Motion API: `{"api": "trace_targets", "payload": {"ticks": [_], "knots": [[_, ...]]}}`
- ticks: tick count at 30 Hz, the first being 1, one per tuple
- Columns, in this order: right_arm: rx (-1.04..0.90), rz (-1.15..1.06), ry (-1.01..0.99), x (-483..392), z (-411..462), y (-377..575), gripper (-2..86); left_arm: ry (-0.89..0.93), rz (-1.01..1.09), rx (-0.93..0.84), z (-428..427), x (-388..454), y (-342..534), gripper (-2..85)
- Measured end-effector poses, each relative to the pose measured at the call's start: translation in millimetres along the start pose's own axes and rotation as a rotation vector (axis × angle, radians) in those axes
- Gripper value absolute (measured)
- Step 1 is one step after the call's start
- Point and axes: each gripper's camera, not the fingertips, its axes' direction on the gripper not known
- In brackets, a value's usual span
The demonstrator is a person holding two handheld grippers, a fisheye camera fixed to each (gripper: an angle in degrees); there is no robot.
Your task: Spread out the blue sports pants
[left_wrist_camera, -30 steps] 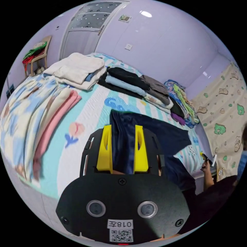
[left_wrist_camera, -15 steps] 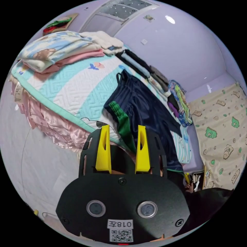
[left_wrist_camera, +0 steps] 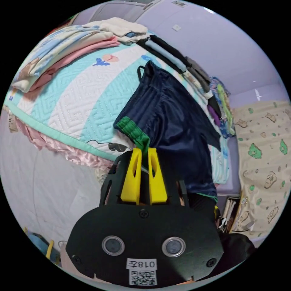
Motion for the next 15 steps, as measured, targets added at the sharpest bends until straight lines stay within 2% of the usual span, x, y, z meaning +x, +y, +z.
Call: {"api": "trace_targets", "payload": {"ticks": [4, 10, 15], "knots": [[-0.081, 0.044, -0.014, 39.3, 6.5, -4.3, 8.0, 0.108, 0.026, 0.064, -33.2, -5.5, 14.8, -0.7], [-0.237, 0.268, -0.305, 107.3, 38.7, -8.3, 11.2, 0.221, 0.027, 0.11, -67.9, -21.7, 20.6, -1.2], [-0.22, 0.389, -0.426, 142.2, 55.8, -7.8, 11.5, 0.235, 0.066, 0.106, -79.5, -15.4, 18.0, -1.2]]}}
